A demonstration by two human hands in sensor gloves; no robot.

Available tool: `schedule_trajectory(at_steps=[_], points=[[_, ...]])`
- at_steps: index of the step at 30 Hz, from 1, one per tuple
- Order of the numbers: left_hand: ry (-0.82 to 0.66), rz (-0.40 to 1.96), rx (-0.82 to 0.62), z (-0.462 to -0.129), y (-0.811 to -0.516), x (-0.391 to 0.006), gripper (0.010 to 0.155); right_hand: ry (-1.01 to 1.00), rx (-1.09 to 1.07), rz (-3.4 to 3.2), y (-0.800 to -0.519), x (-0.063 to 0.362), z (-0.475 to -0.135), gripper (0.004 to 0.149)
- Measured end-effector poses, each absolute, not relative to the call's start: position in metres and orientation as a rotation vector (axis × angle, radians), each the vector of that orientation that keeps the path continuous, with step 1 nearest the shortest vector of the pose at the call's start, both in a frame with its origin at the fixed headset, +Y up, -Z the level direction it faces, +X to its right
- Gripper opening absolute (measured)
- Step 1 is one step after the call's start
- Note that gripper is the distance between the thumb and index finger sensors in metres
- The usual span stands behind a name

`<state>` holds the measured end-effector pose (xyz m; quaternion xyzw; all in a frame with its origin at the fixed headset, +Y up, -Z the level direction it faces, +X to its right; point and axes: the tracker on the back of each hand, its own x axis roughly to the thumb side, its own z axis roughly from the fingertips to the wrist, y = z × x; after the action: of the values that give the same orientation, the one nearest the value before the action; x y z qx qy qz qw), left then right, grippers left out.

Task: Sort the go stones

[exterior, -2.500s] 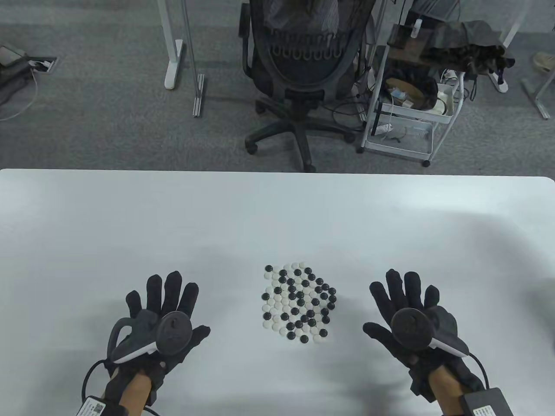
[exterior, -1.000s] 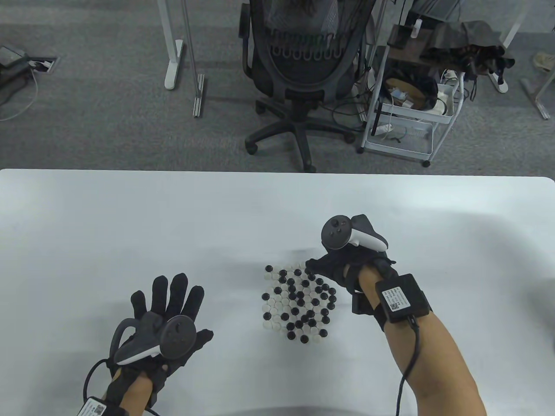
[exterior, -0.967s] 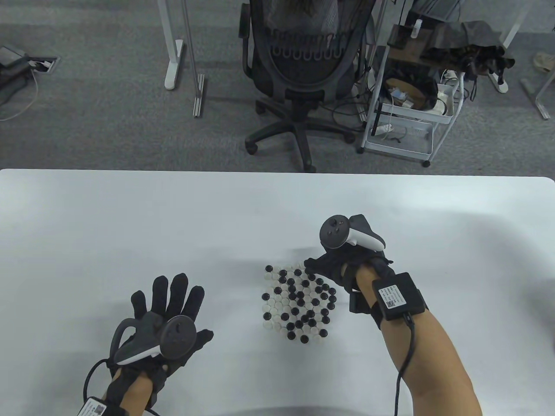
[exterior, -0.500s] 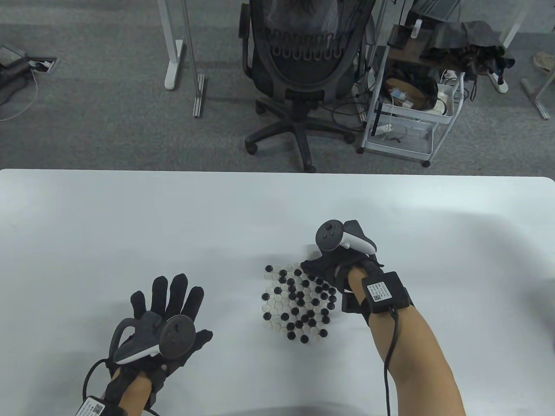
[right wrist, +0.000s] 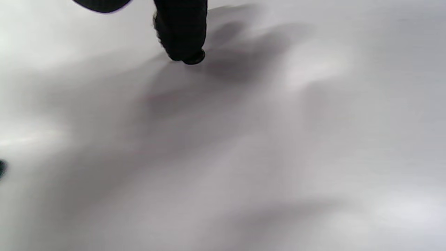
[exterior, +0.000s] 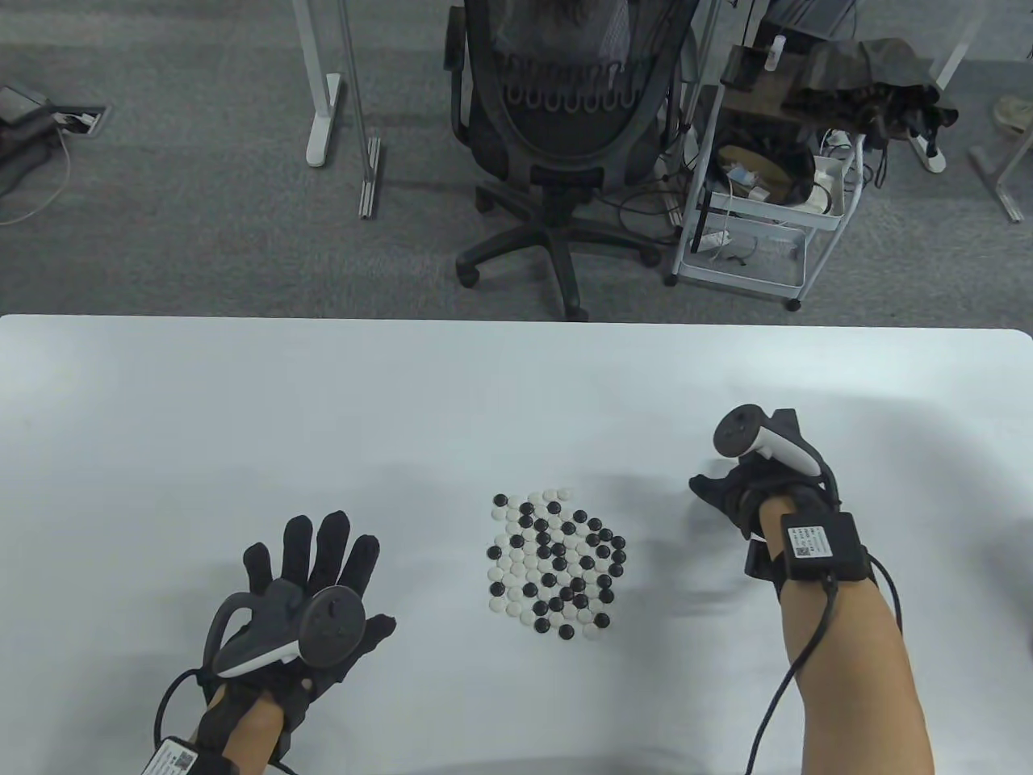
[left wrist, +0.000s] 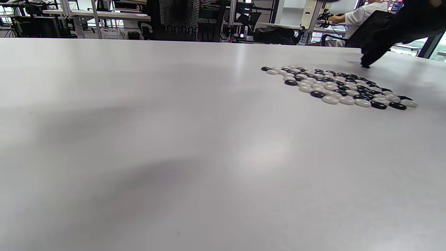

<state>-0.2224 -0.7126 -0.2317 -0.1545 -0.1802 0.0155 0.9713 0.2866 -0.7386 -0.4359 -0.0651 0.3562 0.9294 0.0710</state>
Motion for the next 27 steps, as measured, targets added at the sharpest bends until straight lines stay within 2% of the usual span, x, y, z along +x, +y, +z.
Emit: schedule_trajectory(at_steps=[5,8,11,12,15,17,22,27], points=[[-0.358,0.030,-0.319,-0.232,-0.713,-0.223,0.081,1.120,-0.402,2.812,-0.736,0.318,-0.429,0.066],[-0.359,0.027,-0.320,-0.233,-0.713,-0.223,0.081,1.152,-0.431,2.840,-0.728,0.313,-0.429,0.069],[-0.360,0.024,-0.321,-0.233,-0.713,-0.222,0.081,1.049,-0.241,2.834,-0.717,0.287,-0.433,0.067],[-0.361,0.023,-0.322,-0.233,-0.713,-0.222,0.081,1.025,-0.114,2.788,-0.713,0.272,-0.434,0.067],[-0.361,0.021,-0.323,-0.233,-0.713,-0.222,0.081,1.051,0.197,2.659,-0.708,0.219,-0.432,0.065],[-0.360,0.021,-0.321,-0.233,-0.713,-0.222,0.081,1.054,0.314,2.648,-0.709,0.194,-0.431,0.065],[-0.359,0.029,-0.311,-0.231,-0.710,-0.223,0.081,1.132,0.486,2.592,-0.727,0.141,-0.427,0.064],[-0.358,0.043,-0.309,-0.232,-0.709,-0.226,0.081,1.207,0.503,2.590,-0.744,0.125,-0.427,0.064]])
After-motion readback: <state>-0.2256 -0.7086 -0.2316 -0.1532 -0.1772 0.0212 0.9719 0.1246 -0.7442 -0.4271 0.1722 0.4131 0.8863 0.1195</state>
